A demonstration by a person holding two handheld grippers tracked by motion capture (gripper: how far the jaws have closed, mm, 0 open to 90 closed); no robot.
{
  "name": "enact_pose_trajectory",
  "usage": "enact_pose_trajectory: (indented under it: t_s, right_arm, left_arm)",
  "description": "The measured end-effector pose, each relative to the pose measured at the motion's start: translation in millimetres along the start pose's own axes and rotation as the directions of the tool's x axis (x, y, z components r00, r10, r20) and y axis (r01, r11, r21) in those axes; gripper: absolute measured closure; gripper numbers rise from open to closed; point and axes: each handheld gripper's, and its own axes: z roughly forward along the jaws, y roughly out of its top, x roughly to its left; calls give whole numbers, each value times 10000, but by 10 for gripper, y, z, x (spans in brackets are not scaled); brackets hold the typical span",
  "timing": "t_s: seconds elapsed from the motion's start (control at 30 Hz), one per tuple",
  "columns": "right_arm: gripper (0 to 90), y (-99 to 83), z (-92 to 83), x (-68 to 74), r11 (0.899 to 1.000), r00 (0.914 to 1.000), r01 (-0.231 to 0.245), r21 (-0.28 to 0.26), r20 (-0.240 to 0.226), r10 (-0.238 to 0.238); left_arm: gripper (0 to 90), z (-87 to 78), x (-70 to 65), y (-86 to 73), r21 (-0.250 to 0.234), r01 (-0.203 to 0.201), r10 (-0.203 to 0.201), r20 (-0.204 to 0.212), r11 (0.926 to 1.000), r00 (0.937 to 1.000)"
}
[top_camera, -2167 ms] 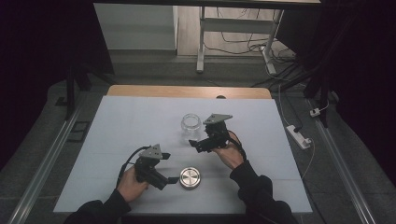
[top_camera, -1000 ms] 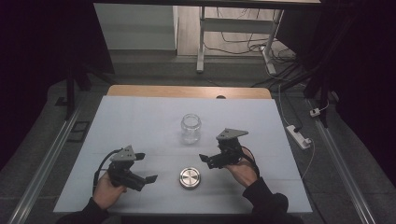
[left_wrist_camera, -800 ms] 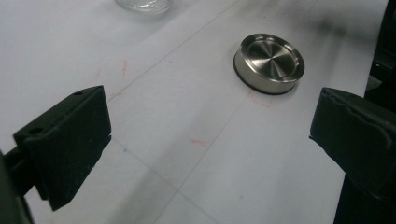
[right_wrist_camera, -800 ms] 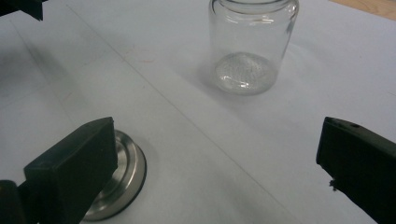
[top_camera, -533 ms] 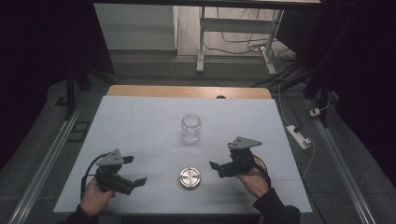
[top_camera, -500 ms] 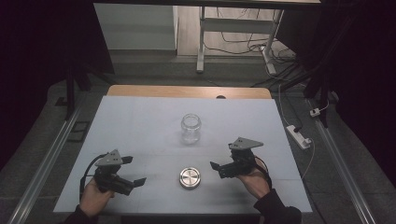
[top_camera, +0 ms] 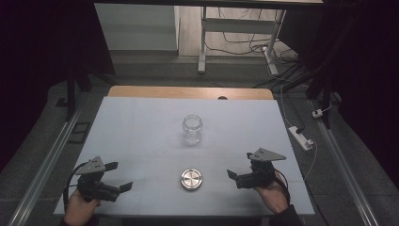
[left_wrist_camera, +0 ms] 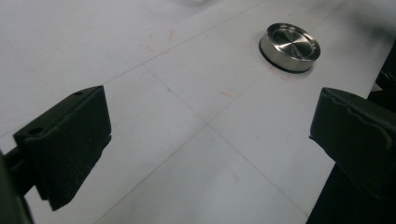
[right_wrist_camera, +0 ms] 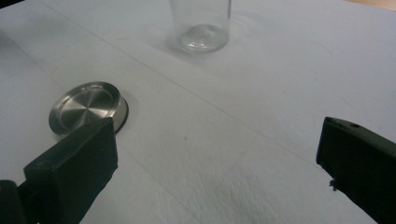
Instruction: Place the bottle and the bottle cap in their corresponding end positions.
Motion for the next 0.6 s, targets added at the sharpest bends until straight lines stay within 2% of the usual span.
enact_pose_trajectory:
  t_s: [0.33,0.6]
  right_arm:
    - [0,-292,-329,-108,9991,9951,-412,94,901,402]
    - [0,-506,-531,-183,9957,9873,-918,86,1308,899]
  left_arm:
    - [0,-170,13,-172,-87,364,-367,-388,9993,9986]
    - [0,-244,19,-264,-113,552,-558,-613,9984,9966]
